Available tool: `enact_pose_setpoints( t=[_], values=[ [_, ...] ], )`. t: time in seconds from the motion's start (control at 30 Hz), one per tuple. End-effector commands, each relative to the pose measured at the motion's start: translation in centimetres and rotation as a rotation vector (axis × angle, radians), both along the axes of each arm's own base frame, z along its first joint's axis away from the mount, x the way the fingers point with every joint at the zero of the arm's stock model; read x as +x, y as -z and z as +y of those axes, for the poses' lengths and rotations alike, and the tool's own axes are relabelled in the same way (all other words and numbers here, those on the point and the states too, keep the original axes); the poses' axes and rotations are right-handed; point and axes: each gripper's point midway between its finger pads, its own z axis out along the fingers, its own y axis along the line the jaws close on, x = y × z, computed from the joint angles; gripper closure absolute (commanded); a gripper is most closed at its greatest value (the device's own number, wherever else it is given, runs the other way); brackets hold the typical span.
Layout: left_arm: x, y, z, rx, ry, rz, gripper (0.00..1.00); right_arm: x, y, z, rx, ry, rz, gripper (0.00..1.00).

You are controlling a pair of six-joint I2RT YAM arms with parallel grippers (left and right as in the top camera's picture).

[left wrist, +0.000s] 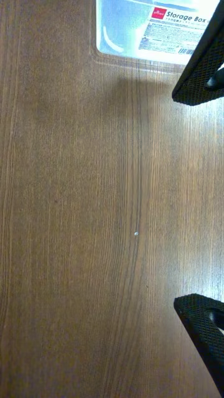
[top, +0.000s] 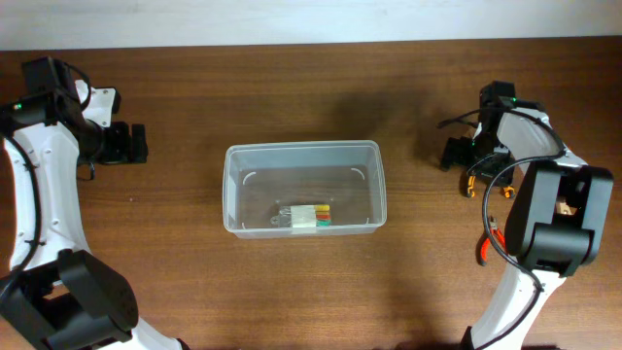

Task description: Pack container

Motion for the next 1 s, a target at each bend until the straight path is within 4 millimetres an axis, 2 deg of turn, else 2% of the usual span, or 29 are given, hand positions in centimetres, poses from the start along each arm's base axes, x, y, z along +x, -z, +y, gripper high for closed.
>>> enact_pose_setpoints(
  t=[0.0,0.27,0.97],
  values=[
    [-0.06,0.48,0.05,-0.021,-0.013,0.008,0.01,-0.51,0.95,-0.07,0.005,-0.006,0.03,0.01],
    [-0.06,0.48,0.05,-0.021,-0.014,0.008,0.01,0.22,1.06,0.06,0.015,-0.006,0.0,0.01],
    [-0.21,0.52,0.01,-0.023,-0.014,0.015,0.01,0.43,1.13,0.4,0.04,-0.005,-0.009,0.01]
  ],
)
